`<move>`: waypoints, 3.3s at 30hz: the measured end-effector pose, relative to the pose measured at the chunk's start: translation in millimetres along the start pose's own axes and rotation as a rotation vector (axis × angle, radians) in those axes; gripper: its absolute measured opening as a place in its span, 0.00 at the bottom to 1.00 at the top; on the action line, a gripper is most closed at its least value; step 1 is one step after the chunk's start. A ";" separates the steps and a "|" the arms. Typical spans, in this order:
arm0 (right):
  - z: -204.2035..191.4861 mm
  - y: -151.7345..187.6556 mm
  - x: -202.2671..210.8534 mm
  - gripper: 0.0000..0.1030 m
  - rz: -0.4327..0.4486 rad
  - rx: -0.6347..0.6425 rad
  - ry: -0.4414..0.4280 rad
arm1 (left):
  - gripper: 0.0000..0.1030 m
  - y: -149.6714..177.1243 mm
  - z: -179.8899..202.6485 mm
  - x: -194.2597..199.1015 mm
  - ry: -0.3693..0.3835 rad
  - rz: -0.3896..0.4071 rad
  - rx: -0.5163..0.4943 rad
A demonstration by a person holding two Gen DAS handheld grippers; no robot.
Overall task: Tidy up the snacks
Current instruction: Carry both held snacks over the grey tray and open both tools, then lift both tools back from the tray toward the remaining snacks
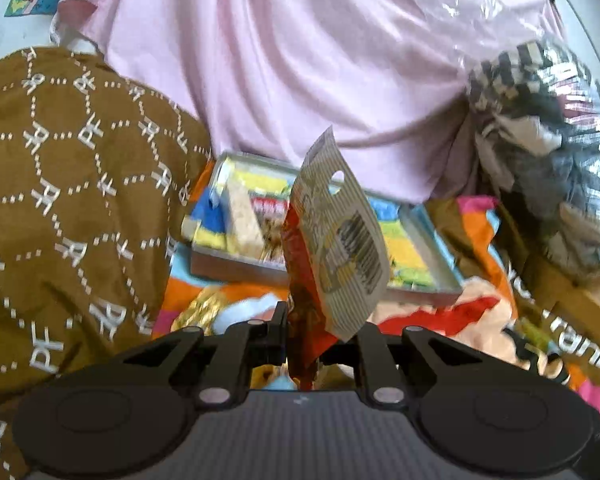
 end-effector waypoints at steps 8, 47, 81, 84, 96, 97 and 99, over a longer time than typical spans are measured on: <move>28.9 -43.2 -33.6 0.52 0.098 -0.044 0.014 | 0.15 -64.0 12.2 -35.4 0.023 0.074 0.037; 110.2 -27.8 -160.4 0.66 0.051 -0.295 0.066 | 0.45 -88.4 60.3 -223.0 0.031 -0.148 0.069; 102.3 -80.5 -24.0 0.99 0.207 -0.332 0.056 | 1.00 -108.4 45.7 -66.9 -0.231 0.150 -0.106; 96.6 -82.3 -3.4 0.99 0.203 -0.330 0.039 | 1.00 -102.1 44.4 -40.9 -0.230 0.164 -0.115; 72.3 -71.2 61.1 0.99 0.183 -0.307 0.013 | 1.00 -63.7 28.5 40.0 -0.245 0.155 -0.104; 71.7 -69.4 65.4 0.99 0.181 -0.311 0.013 | 1.00 -60.7 26.8 45.1 -0.247 0.154 -0.099; 70.8 -67.0 72.1 0.99 0.175 -0.314 0.013 | 1.00 -53.7 23.3 55.9 -0.254 0.150 -0.092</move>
Point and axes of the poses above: each gripper's, at about its wrist camera, not at the fingertips, and x roughly against the way its jaws point, z to its right, y to its underside, the point moved 2 cm from there along -x, roughly the way its jaws point, and after that the axes turned 3 degrees about -z, right-handed, at the moved point
